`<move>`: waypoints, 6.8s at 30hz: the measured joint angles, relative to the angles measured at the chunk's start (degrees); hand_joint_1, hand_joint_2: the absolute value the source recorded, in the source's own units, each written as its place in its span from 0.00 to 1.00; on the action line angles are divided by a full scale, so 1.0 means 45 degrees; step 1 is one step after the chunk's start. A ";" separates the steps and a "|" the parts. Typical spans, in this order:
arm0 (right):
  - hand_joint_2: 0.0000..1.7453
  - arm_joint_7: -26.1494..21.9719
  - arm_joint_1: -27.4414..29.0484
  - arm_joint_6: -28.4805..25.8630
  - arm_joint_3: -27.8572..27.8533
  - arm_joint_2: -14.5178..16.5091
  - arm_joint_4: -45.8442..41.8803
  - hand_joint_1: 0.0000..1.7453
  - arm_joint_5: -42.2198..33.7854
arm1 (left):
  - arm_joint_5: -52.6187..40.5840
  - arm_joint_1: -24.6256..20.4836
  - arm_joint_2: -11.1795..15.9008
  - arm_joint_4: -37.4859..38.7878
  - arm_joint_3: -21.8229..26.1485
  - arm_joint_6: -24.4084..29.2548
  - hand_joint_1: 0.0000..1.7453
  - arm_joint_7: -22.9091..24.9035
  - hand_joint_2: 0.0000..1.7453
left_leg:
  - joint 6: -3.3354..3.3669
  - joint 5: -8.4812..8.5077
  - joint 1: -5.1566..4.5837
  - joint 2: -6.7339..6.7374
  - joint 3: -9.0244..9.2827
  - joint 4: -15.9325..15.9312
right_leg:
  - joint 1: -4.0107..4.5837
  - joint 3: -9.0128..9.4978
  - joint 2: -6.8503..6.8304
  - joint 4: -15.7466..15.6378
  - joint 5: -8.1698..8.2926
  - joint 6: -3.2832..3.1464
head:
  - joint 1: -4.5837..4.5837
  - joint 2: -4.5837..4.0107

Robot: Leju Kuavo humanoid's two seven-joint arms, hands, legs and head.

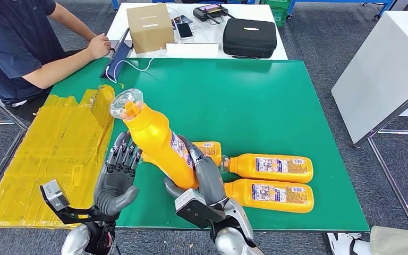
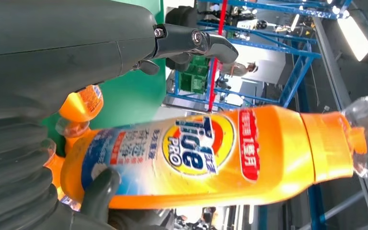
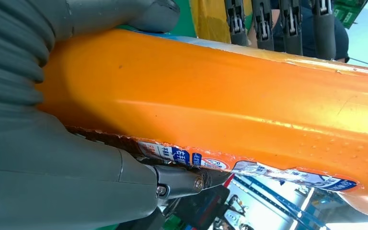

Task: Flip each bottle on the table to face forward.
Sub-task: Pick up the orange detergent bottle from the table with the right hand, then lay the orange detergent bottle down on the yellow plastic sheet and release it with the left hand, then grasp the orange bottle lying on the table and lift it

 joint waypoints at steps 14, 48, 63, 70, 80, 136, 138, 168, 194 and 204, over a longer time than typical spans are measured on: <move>1.00 0.0619 -0.0345 0.0781 0.0874 0.0247 0.1257 1.00 0.0995 | -0.0079 -0.0068 0.0064 -0.0036 -0.0120 0.0160 0.00 -0.0017 1.00 | 0.0000 0.0000 0.0002 0.0004 0.0000 -0.0001 | 0.0001 -0.0005 0.0002 0.0001 -0.0001 -0.0001 | -0.0001 0.0000; 1.00 0.0602 -0.1909 0.1212 0.2761 0.0984 0.4915 1.00 0.2002 | 0.0569 -0.0170 0.0240 0.0638 0.0633 0.0232 1.00 -0.0001 1.00 | -0.0002 0.0001 0.0004 0.0018 -0.0004 -0.0001 | 0.0000 -0.0033 0.0007 0.0000 -0.0002 -0.0005 | -0.0002 0.0000; 0.00 0.3092 -0.1497 -0.0202 0.2308 0.0361 0.3698 0.00 0.4654 | -0.5427 -0.0490 0.0382 0.0065 0.1101 0.4363 1.00 -0.1818 1.00 | -0.0001 0.0002 0.0003 0.0008 -0.0014 -0.0001 | 0.0000 -0.0030 0.0004 0.0001 0.0001 -0.0003 | 0.0004 0.0000; 0.00 0.3240 -0.1580 0.1469 -0.0065 -0.1475 0.1380 0.00 0.3793 | -1.7657 -0.0970 0.1175 0.0447 0.2941 1.3076 1.00 -0.1253 1.00 | 0.0002 0.0008 0.0000 -0.0002 -0.0008 0.0002 | -0.0002 -0.0011 0.0001 0.0001 0.0010 0.0002 | 0.0004 0.0000; 1.00 0.3422 -0.1810 0.1775 -0.0800 -0.2506 0.0441 0.00 0.3604 | -2.1015 -0.0972 0.1760 0.1953 0.3376 1.4084 1.00 0.0396 1.00 | 0.0000 0.0003 0.0000 0.0003 -0.0014 0.0002 | 0.0000 -0.0027 0.0004 0.0001 0.0005 0.0003 | -0.0002 0.0000; 1.00 0.3922 -0.7749 0.4447 0.0746 -0.0548 1.0732 0.00 0.1605 | -1.4628 -0.5987 0.7420 0.9470 -0.2243 0.5325 0.00 -0.2882 0.00 | -0.0040 0.0076 0.0015 0.0005 0.0027 -0.0004 | 0.0015 -0.0006 -0.0008 0.0071 0.0033 -0.0040 | 0.0002 0.0000; 1.00 0.3935 -0.7850 0.4513 0.0872 -0.0431 1.1115 0.00 0.1588 | -1.3869 -0.5998 0.7440 0.9473 -0.2272 0.5230 0.00 -0.3261 0.00 | -0.0040 0.0076 0.0014 0.0005 0.0019 -0.0003 | 0.0014 -0.0016 -0.0007 0.0070 0.0033 -0.0040 | 0.0004 0.0000; 1.00 0.4760 -0.7899 0.2444 0.1155 0.0237 1.3317 1.00 0.3120 | -0.1285 -0.4837 0.2320 0.5366 0.3402 -0.1723 0.00 -0.1575 0.00 | -0.0039 0.0068 0.0009 0.0042 0.0054 0.0002 | 0.0007 0.0009 0.0010 0.0056 0.0035 -0.0040 | 0.0002 0.0000; 1.00 -0.0669 -0.2881 -0.1083 -0.2741 0.0435 0.3505 1.00 -0.1699 | 0.2126 -0.2472 0.1303 0.3037 0.3742 -0.1372 0.00 0.1253 1.00 | -0.0041 0.0063 0.0004 0.0013 -0.0102 0.0003 | 0.0004 -0.0138 0.0006 0.0056 0.0032 -0.0038 | 0.0001 0.0000; 1.00 -0.0491 -0.2026 -0.0964 -0.0756 0.0891 0.2305 1.00 -0.0934 | 0.2241 -0.1569 0.0962 0.1790 0.1717 -0.0934 0.00 0.1592 1.00 | -0.0042 0.0061 0.0007 0.0016 -0.0107 0.0001 | 0.0007 -0.0144 0.0006 0.0056 0.0031 -0.0039 | 0.0000 0.0000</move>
